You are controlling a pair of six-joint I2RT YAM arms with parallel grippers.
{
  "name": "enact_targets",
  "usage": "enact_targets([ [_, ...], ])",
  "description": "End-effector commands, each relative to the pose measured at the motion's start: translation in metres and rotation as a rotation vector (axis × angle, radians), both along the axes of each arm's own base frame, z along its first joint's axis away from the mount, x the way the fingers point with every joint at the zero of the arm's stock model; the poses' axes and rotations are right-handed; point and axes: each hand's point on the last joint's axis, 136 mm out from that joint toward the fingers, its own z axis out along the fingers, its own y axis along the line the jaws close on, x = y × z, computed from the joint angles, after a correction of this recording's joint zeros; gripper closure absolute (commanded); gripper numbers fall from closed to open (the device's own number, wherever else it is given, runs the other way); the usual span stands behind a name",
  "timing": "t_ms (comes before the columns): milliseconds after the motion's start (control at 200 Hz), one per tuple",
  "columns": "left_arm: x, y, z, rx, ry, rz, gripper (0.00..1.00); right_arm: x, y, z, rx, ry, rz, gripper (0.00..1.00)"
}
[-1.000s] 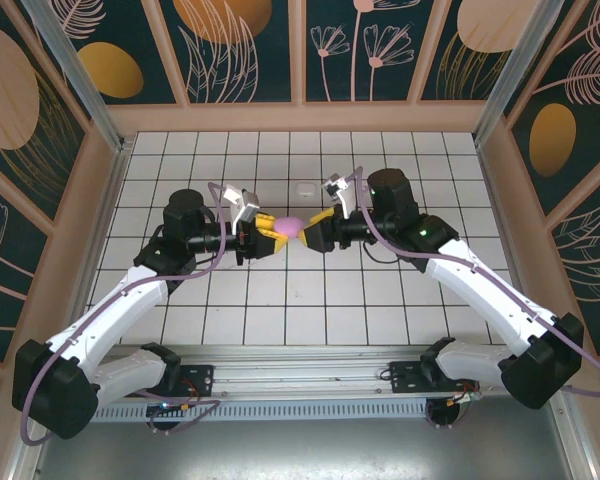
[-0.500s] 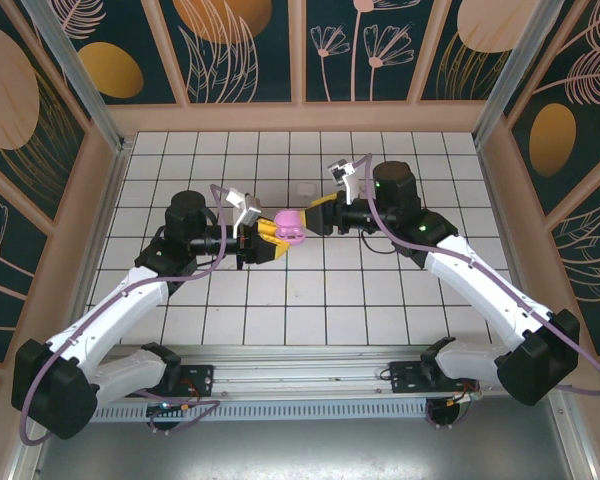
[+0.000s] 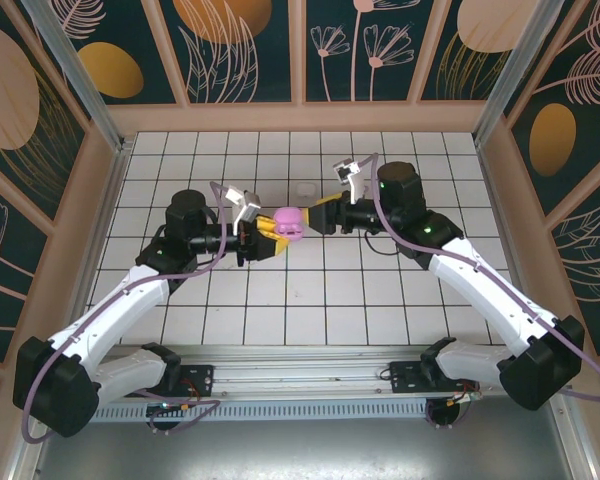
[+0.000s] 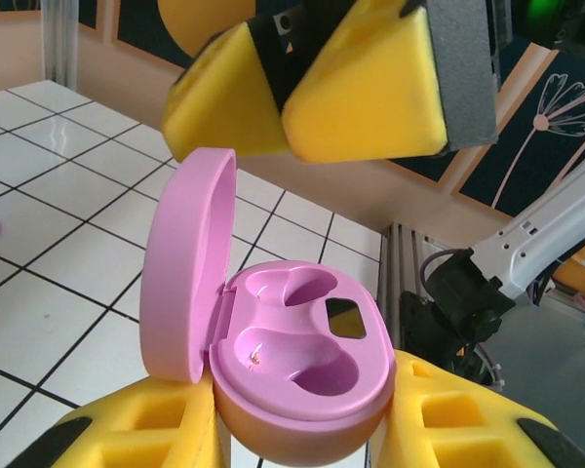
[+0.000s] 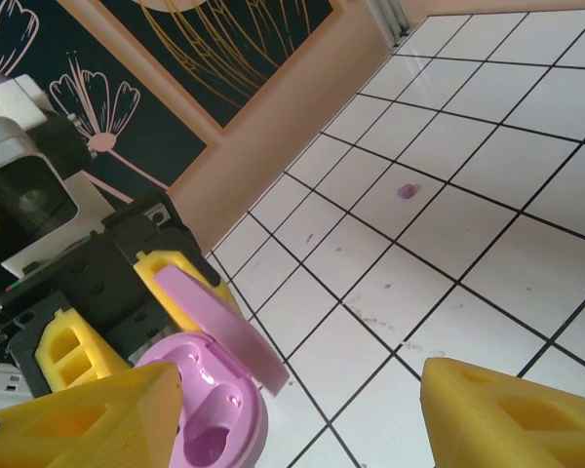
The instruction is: Insert wireless bluetooth earbuds into charging case
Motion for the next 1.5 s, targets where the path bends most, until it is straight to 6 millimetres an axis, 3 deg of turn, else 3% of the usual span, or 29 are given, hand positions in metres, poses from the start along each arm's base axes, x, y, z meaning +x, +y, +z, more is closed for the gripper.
enact_targets([
  [0,0.009,0.004,0.01,-0.026,-0.025,0.039,0.77,-0.004,-0.004,0.017,0.026,-0.021,-0.001,0.34],
  [125,0.019,0.014,0.006,-0.021,0.006,0.09,0.77,0.003,-0.007,0.019,0.034,-0.018,-0.048,0.34],
  [205,0.026,0.023,0.001,-0.017,0.036,0.137,0.77,0.016,-0.011,0.01,0.014,0.013,-0.115,0.34],
  [395,0.034,0.047,-0.011,-0.019,0.089,0.252,0.78,0.067,-0.021,-0.046,-0.096,0.205,-0.325,0.35],
  [581,0.04,0.069,-0.023,-0.008,0.139,0.354,0.79,0.105,0.003,-0.104,-0.156,0.404,-0.37,0.41],
  [686,0.044,0.086,-0.027,-0.008,0.16,0.423,0.79,0.125,0.028,-0.129,-0.212,0.448,-0.381,0.44],
  [861,0.051,0.117,-0.029,0.001,0.165,0.552,0.79,0.154,0.088,-0.159,-0.235,0.487,-0.349,0.53],
  [1076,0.048,0.13,-0.015,0.018,0.112,0.605,0.79,0.183,0.155,-0.199,-0.224,0.505,-0.365,0.59],
  [1306,0.052,0.137,-0.004,0.014,0.084,0.653,0.79,0.193,0.222,-0.205,-0.174,0.451,-0.394,0.64],
  [1496,0.056,0.139,0.007,0.006,0.068,0.673,0.79,0.196,0.251,-0.219,-0.121,0.418,-0.446,0.65],
])
